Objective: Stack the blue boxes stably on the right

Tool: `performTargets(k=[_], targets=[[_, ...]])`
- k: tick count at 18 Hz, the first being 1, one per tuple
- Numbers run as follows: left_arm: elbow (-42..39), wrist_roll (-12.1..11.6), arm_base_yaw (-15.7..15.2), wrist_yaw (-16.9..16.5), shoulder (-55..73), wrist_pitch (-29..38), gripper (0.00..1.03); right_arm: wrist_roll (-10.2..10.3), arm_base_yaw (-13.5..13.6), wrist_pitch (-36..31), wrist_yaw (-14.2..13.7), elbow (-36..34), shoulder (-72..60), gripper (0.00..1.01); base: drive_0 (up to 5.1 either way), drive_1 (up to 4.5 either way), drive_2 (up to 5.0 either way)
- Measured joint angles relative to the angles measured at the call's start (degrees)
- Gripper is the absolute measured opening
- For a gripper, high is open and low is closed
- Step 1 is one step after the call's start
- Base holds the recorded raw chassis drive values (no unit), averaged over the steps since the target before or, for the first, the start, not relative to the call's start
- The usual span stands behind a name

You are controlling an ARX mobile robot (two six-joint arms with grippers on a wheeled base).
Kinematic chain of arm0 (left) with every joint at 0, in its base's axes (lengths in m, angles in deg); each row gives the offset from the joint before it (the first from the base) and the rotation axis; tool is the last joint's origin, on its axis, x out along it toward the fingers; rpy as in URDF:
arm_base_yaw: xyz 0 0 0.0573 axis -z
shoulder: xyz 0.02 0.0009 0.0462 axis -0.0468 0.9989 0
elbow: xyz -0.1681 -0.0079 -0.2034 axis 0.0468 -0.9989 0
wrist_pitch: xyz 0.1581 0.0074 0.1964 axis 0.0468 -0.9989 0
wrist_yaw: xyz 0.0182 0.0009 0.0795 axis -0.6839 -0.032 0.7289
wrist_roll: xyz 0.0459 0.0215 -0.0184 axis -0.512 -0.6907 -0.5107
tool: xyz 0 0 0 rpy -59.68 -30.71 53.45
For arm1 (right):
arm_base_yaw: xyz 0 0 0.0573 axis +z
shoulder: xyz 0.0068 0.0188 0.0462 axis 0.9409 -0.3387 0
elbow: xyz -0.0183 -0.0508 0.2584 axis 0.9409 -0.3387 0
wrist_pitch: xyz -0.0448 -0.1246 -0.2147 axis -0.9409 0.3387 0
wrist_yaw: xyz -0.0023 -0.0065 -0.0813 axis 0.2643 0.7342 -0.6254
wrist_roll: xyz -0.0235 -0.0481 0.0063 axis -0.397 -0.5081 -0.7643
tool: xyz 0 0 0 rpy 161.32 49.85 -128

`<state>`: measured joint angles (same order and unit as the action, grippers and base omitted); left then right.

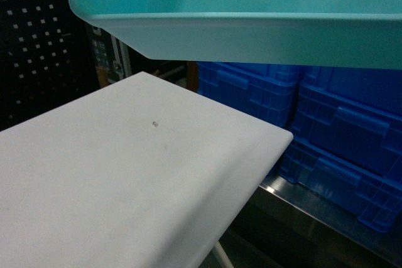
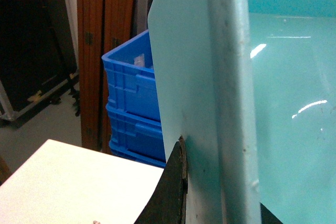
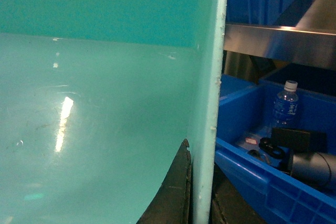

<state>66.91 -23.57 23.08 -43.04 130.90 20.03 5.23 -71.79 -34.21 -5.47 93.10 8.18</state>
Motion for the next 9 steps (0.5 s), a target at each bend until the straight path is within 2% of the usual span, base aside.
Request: performTargets(k=[9], targets=[[0.0,0.0,0.0,0.0,0.0,0.0,0.06,0.0,0.0,0.0,0.0,0.0,0.0,0.02,-1.5,-1.47,-1.5]])
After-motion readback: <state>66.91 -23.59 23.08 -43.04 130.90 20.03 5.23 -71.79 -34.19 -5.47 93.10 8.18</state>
